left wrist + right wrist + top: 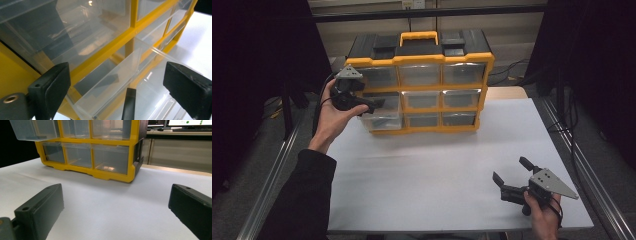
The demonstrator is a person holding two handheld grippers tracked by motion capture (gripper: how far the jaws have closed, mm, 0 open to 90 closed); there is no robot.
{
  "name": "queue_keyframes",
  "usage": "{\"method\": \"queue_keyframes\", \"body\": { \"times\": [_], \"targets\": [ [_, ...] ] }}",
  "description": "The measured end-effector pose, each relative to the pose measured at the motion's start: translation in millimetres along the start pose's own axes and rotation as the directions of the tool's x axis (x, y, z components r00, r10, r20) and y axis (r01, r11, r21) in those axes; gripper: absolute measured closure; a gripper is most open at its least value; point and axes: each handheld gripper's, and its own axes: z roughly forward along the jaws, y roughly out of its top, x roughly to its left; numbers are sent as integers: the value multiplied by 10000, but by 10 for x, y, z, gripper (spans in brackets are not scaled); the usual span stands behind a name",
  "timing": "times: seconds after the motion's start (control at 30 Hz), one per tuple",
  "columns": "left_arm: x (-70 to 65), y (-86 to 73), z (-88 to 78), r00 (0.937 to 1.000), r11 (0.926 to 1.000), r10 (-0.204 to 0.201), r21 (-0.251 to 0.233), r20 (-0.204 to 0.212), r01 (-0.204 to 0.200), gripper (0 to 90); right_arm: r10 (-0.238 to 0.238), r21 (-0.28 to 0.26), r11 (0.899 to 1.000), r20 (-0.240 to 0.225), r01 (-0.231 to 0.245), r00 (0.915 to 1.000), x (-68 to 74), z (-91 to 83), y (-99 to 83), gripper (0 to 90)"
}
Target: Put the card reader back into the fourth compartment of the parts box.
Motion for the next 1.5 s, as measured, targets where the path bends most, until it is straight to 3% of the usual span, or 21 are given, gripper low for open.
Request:
{"method": "queue_keyframes", "body": {
  "times": [0.17,0.3,0.43,0.63,0.73,0.87,1.03,1.23,1.3,1.43,1.5],
  "targets": [
    [-20,-52,-60,9998,9993,-197,-318,38,198,48,23,-35,10000,32,-23,10000,-7,-7,1,0],
    [-26,-113,-108,9999,9985,-128,-535,6,129,42,59,-22,10000,22,-59,10000,-4,-4,0,0],
    [-29,-197,-159,9978,9914,-640,-1135,200,658,31,111,-51,9999,68,-111,9999,-9,-6,0,0],
    [-36,-368,-170,9986,9873,-528,-1493,104,537,31,124,-59,9999,64,-124,9999,-14,-4,2,0],
    [-74,-454,-198,9985,9804,-448,-1933,-311,379,31,145,-52,9999,49,-145,9999,-18,1,1,0],
    [-133,-546,-226,9971,9687,-583,-2441,-492,446,30,187,-79,9998,77,-187,9998,-18,7,2,0],
    [-193,-678,-253,9908,9551,-936,-2899,-974,617,28,205,-78,9998,91,-204,9997,-18,5,2,0],
    [-270,-832,-258,9872,9379,-1339,-3329,-870,979,23,195,-53,9998,103,-194,9998,-22,2,1,0],
    [-308,-886,-253,9860,9327,-1348,-3486,-983,927,22,190,-36,9998,91,-190,9998,-22,2,2,0],
    [-383,-974,-288,9842,9149,-1473,-3918,-983,978,21,191,-85,9998,99,-190,9998,-19,8,2,0],
    [-431,-1023,-319,9812,9012,-1634,-4202,-1023,1062,20,179,-84,9998,109,-178,9998,-19,8,2,0]
  ]
}}
